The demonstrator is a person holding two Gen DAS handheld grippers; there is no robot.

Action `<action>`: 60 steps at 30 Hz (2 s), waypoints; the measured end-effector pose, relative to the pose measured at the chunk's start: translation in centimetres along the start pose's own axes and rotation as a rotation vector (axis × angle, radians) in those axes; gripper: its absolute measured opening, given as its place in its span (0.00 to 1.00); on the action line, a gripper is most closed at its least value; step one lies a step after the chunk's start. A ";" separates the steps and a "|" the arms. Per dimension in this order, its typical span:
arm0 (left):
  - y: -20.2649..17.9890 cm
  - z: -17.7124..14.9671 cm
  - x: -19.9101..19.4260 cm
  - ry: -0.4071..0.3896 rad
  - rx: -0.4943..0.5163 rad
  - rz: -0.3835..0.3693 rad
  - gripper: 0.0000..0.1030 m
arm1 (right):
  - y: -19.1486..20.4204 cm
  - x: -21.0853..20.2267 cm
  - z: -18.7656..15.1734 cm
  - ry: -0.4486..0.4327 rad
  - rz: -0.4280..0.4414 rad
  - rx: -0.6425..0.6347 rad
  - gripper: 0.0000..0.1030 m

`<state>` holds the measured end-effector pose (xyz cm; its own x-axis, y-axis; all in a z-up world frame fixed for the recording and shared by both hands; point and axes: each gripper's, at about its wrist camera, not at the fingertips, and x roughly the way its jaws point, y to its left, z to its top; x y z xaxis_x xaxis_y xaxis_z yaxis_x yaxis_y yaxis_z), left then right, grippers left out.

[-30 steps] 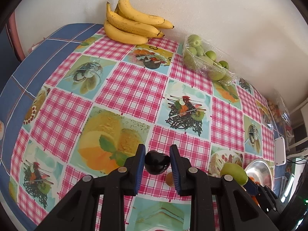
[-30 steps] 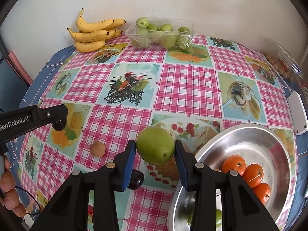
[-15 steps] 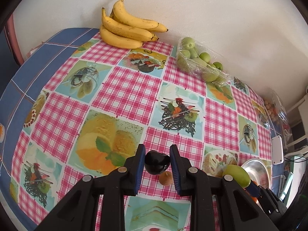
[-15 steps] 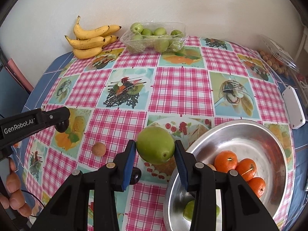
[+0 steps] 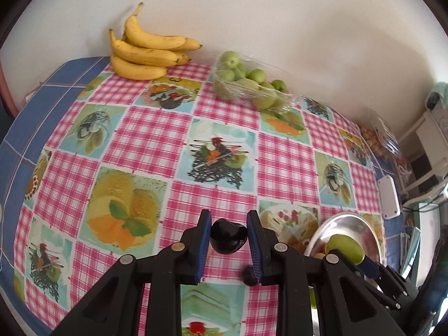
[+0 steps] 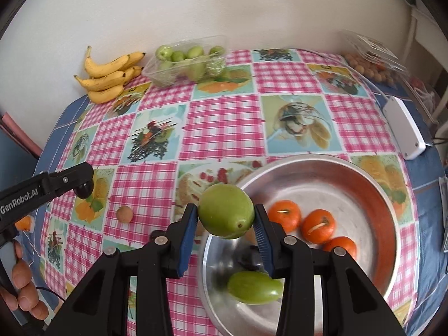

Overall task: Organize fruits
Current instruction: 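Carry the green mango and black plum over the steel bowl with both tools, then open the right tool to drop the mango while the left tool releases the plum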

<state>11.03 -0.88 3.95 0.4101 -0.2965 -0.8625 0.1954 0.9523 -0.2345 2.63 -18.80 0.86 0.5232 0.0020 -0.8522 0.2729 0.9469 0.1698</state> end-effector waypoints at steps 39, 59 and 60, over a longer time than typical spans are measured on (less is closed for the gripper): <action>-15.4 -8.3 5.8 0.099 0.296 -0.146 0.27 | -14.1 -1.1 -2.3 -0.043 -0.097 0.317 0.41; -15.9 -9.2 7.5 0.137 0.319 -0.152 0.27 | -13.6 0.8 -2.3 0.001 -0.118 0.289 0.41; -15.9 -9.3 7.5 0.137 0.318 -0.150 0.27 | -13.6 0.9 -2.4 0.003 -0.118 0.289 0.41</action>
<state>2.76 -17.63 -2.95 0.2368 -0.3982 -0.8862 0.5203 0.8223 -0.2305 -2.54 -30.95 -3.36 0.4720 -0.1015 -0.8757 0.5499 0.8103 0.2025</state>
